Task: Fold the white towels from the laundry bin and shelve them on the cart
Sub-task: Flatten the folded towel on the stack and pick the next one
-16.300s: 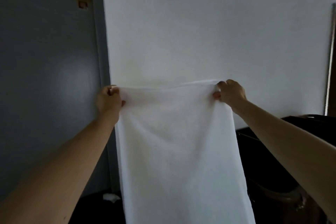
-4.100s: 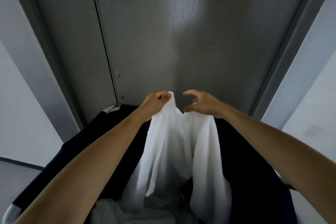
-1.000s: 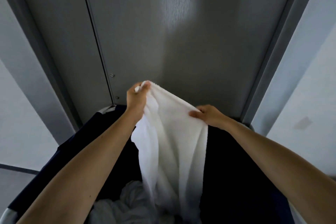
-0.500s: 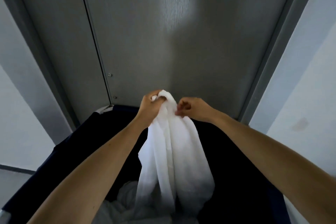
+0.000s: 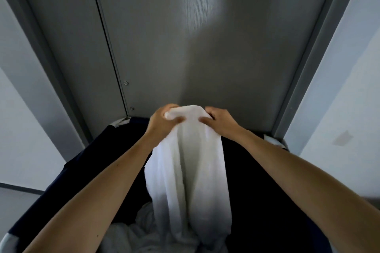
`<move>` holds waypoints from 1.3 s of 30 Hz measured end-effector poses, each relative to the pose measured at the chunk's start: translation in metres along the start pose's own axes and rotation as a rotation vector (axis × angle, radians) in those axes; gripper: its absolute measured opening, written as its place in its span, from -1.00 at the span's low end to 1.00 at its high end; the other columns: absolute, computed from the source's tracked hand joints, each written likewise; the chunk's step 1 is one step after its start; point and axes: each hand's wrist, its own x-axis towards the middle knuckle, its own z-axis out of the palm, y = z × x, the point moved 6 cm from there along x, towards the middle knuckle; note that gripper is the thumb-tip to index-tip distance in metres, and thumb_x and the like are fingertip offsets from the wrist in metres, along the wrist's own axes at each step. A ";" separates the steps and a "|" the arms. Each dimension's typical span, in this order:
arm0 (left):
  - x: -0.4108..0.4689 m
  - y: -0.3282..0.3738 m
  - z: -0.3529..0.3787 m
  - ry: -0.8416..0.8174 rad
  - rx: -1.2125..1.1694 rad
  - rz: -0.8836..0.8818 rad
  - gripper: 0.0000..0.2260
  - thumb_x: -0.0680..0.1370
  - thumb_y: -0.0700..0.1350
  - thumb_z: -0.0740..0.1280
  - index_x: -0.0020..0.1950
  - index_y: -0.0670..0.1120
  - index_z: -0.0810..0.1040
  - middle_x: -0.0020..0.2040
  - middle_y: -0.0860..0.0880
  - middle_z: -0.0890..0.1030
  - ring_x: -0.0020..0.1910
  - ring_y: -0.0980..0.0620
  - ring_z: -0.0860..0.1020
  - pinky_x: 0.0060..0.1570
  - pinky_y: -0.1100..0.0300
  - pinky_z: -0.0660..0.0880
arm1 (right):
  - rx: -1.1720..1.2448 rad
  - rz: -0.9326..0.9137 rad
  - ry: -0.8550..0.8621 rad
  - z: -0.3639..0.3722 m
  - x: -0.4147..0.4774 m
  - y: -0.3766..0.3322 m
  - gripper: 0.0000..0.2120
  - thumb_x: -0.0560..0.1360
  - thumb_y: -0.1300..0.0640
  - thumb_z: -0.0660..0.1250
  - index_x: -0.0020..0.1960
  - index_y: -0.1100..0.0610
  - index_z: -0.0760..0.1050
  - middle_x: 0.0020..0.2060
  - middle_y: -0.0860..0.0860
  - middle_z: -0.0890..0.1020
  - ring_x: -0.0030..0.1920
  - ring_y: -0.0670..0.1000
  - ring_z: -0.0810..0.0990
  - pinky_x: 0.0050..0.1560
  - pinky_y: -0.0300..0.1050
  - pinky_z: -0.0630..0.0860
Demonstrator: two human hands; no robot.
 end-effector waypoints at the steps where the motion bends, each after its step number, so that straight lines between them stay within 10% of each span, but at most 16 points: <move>1: -0.003 0.001 0.011 -0.102 0.064 0.019 -0.75 0.42 -0.10 0.47 0.06 0.10 0.56 -0.08 0.16 0.56 -0.09 0.15 0.51 -0.13 0.28 0.40 | 0.007 -0.032 0.009 -0.001 0.001 -0.008 -0.68 0.52 0.07 0.33 -0.33 0.04 0.27 -0.39 -0.08 0.39 -0.37 -0.14 0.33 -0.37 -0.34 0.28; 7: -0.016 0.005 0.034 -0.122 -0.043 -0.021 -0.69 0.54 -0.10 0.32 -0.39 0.15 0.54 -0.44 0.14 0.44 -0.41 0.16 0.37 -0.41 0.37 0.30 | 0.034 -0.139 0.015 -0.003 0.001 -0.037 -0.76 0.43 0.01 0.44 -0.29 0.05 0.43 -0.43 -0.11 0.45 -0.43 -0.19 0.38 -0.35 -0.39 0.32; 18: 0.002 -0.010 -0.018 0.211 -0.338 -0.132 -0.91 0.52 -0.19 0.34 -0.16 -0.04 0.57 -0.28 0.02 0.57 -0.23 0.02 0.53 -0.27 0.24 0.45 | -0.140 0.174 -0.148 -0.010 -0.016 0.040 -0.74 0.55 -0.02 0.27 -0.26 0.09 0.47 -0.29 -0.03 0.50 -0.20 -0.07 0.44 -0.24 -0.29 0.32; 24: -0.011 -0.004 0.033 -0.248 0.088 0.004 -0.62 0.39 -0.06 0.52 0.18 0.02 0.57 0.03 0.09 0.60 0.01 0.18 0.52 0.00 0.35 0.36 | -0.133 -0.007 -0.062 -0.004 -0.007 -0.001 -0.81 0.56 0.13 0.25 -0.22 0.13 0.46 -0.34 0.00 0.48 -0.30 -0.07 0.42 -0.28 -0.24 0.31; 28: -0.022 0.001 0.056 -0.308 0.214 -0.031 -0.89 0.52 -0.07 0.38 -0.04 -0.10 0.61 -0.26 0.03 0.55 -0.27 0.13 0.48 -0.29 0.37 0.38 | -0.099 -0.090 -0.059 0.011 -0.008 -0.013 -0.80 0.55 0.16 0.26 -0.20 0.22 0.52 -0.36 -0.03 0.50 -0.36 -0.18 0.43 -0.30 -0.30 0.33; 39: 0.006 -0.006 -0.011 0.265 -0.335 -0.132 -0.79 0.54 -0.15 0.34 -0.30 -0.02 0.48 -0.40 0.03 0.40 -0.41 0.12 0.39 -0.39 0.27 0.34 | 0.110 0.185 -0.189 0.018 -0.024 0.035 -0.76 0.51 -0.03 0.34 -0.28 0.04 0.46 -0.32 -0.09 0.52 -0.27 -0.13 0.48 -0.30 -0.37 0.36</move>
